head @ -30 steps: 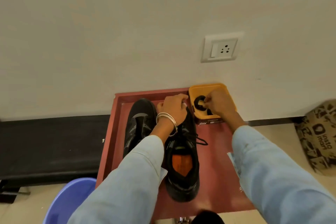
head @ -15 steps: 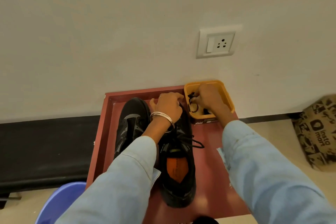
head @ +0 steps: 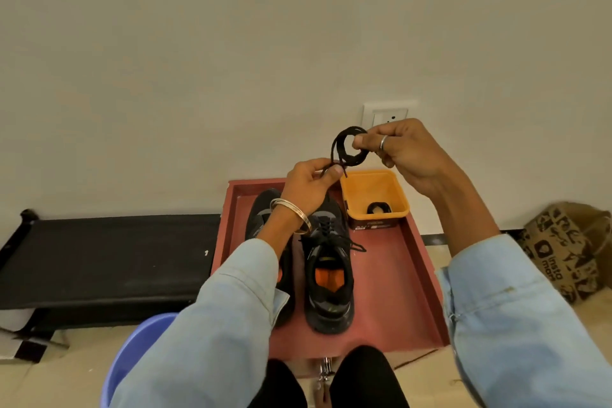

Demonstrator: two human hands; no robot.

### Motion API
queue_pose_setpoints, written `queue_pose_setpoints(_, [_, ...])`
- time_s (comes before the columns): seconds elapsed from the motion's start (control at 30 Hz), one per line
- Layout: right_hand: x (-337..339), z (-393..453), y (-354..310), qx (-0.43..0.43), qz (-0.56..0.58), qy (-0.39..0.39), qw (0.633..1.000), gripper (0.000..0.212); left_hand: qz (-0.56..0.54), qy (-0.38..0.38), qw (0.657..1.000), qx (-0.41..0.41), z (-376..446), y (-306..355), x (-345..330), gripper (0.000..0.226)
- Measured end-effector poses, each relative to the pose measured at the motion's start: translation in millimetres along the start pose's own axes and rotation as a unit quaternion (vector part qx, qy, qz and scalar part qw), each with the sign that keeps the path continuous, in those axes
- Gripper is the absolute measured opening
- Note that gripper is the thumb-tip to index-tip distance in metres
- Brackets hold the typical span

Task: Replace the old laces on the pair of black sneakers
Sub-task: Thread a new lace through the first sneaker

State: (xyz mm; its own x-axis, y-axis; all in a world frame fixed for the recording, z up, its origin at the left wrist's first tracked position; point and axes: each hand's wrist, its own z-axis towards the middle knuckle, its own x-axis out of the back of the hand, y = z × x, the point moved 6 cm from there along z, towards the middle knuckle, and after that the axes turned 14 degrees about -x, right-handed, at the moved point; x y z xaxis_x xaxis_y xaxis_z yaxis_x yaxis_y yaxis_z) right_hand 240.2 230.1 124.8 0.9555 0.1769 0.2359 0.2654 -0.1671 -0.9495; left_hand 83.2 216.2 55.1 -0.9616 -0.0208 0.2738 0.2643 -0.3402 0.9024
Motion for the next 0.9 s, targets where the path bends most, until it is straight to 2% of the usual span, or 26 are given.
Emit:
queue_pose_setpoints(0.03, [-0.7, -9.4, -1.8, -0.006, 0.006, 0.004, 1.0, 0.009, -0.017, 0.007, 1.0, 0.003, -7.4, 8.6, 5.3, 0.014])
queue_pose_setpoints(0.13, [0.0, -26.4, 6.7, -0.042, 0.051, 0.02, 0.998, 0.016, -0.073, 0.026, 0.996, 0.042, -30.5, 23.8, 18.9, 0.018])
queue_pose_setpoints(0.3, [-16.8, -55.5, 36.3, -0.12, 0.178, 0.013, 0.977, 0.015, -0.177, 0.097, 0.959, 0.2, -72.3, 16.0, 44.5, 0.022])
queue_pose_setpoints(0.37, [-27.8, -63.0, 47.7, -0.142, 0.258, -0.011, 0.955, 0.012, -0.246, 0.146, 0.919, 0.272, -87.6, 6.3, 52.1, 0.022])
queue_pose_setpoints(0.43, [-38.8, -66.0, 59.2, -0.16, 0.322, -0.039, 0.932, 0.009, -0.315, 0.209, 0.875, 0.303, -99.0, 0.2, 61.6, 0.024])
queue_pose_setpoints(0.5, [-49.9, -65.2, 74.9, -0.181, 0.343, -0.053, 0.92, 0.012, -0.39, 0.281, 0.829, 0.284, -103.8, -1.6, 73.3, 0.027])
queue_pose_setpoints(0.57, [-59.5, -62.4, 94.4, -0.208, 0.326, -0.04, 0.921, 0.009, -0.49, 0.339, 0.77, 0.228, -101.9, 2.0, 85.8, 0.029])
queue_pose_setpoints(0.6, [-62.3, -60.6, 103.6, -0.221, 0.306, -0.021, 0.926, 0.008, -0.518, 0.359, 0.751, 0.198, -99.7, 4.2, 94.0, 0.029])
queue_pose_setpoints(0.63, [-63.9, -59.8, 110.7, -0.233, 0.281, 0.001, 0.931, 0.007, -0.525, 0.37, 0.746, 0.175, -97.8, 5.9, 102.8, 0.026])
queue_pose_setpoints(0.7, [-65.2, -57.9, 118.8, -0.244, 0.229, 0.035, 0.942, 0.01, -0.493, 0.363, 0.777, 0.146, -94.0, 10.4, 119.0, 0.018])
queue_pose_setpoints(0.77, [-68.0, -55.8, 119.6, -0.238, 0.171, 0.045, 0.955, 0.016, -0.412, 0.322, 0.841, 0.137, -89.4, 17.2, 130.6, 0.017])
queue_pose_setpoints(0.83, [-71.4, -55.8, 112.1, -0.213, 0.079, 0.043, 0.973, 0.016, -0.264, 0.242, 0.921, 0.154, -84.9, 24.7, 133.7, 0.023])
queue_pose_setpoints(0.9, [-76.3, -52.8, 100.3, -0.166, 0.004, 0.029, 0.986, 0.011, -0.111, 0.143, 0.969, 0.17, -80.7, 33.1, 128.3, 0.025])
